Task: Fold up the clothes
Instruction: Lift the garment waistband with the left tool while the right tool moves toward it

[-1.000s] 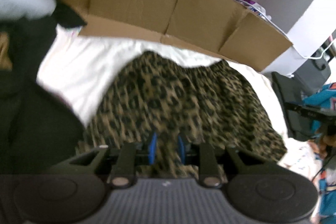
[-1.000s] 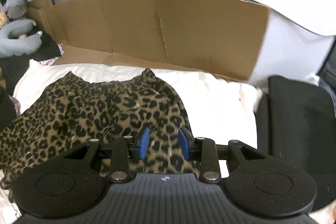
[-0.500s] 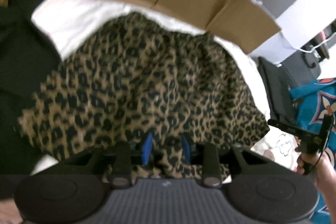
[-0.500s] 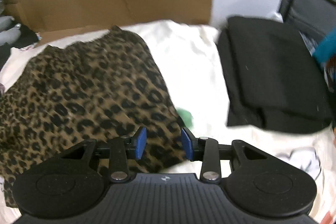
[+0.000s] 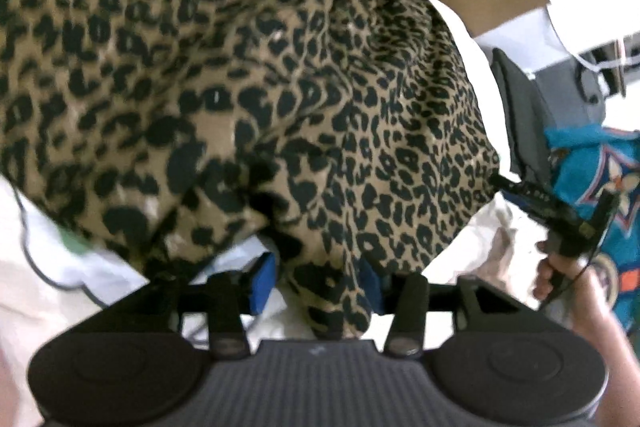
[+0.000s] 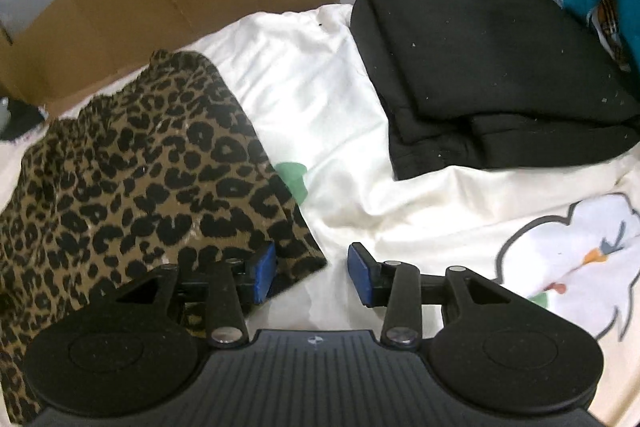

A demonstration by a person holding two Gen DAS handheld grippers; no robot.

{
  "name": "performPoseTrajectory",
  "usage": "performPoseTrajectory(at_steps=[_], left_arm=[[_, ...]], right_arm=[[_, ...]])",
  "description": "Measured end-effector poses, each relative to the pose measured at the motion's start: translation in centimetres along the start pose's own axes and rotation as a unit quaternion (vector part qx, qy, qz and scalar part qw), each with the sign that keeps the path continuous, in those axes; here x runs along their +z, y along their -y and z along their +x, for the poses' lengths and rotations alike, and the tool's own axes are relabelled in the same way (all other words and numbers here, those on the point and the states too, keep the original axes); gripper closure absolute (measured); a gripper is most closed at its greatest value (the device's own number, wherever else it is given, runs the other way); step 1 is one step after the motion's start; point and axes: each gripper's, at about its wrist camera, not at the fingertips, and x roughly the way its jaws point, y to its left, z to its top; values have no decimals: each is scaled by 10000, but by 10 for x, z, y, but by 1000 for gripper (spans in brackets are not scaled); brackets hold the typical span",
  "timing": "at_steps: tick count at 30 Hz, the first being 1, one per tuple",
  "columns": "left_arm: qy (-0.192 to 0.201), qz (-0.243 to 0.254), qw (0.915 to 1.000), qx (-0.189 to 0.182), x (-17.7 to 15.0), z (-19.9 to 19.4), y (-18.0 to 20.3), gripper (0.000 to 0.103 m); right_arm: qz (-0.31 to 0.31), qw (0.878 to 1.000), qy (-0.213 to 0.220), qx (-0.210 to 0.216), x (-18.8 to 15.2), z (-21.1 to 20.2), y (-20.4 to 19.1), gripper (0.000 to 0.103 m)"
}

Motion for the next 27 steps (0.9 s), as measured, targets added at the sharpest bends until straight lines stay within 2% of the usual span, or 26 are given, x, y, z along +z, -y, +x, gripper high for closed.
performPoseTrajectory(at_steps=[3,4,5,6,7,8,11,20,27], left_arm=[[-103,-70,9999,-94,-4,9,-1,64],[-162,-92,9997,-127,-6,13,-1,80],[-223,-123,9995,-191,-8,17,-1,95],[-270,-153,9992,-242,-9,19,-1,97],[-284,-170,9991,-259,-10,21,0,97],[-278,-156,9992,-253,-11,21,3,99],[-267,-82,9992,-278,-11,18,13,100],[-285,-257,9966,-724,-10,16,49,100],[-336,-423,9948,-860,-10,32,62,100]], right_arm=[[48,9999,-16,126,1,4,-3,59],[-11,9999,-39,135,1,5,-6,65],[-80,9999,-54,128,1,6,-9,67],[-111,9998,-81,155,1,6,-10,74],[-135,9997,-110,189,2,5,-11,91],[-93,9995,-144,266,4,4,-10,94],[-201,9995,-64,240,9,-8,-12,96],[-405,9978,513,-53,41,-59,-11,97],[-539,9960,679,-232,62,-64,-4,97]])
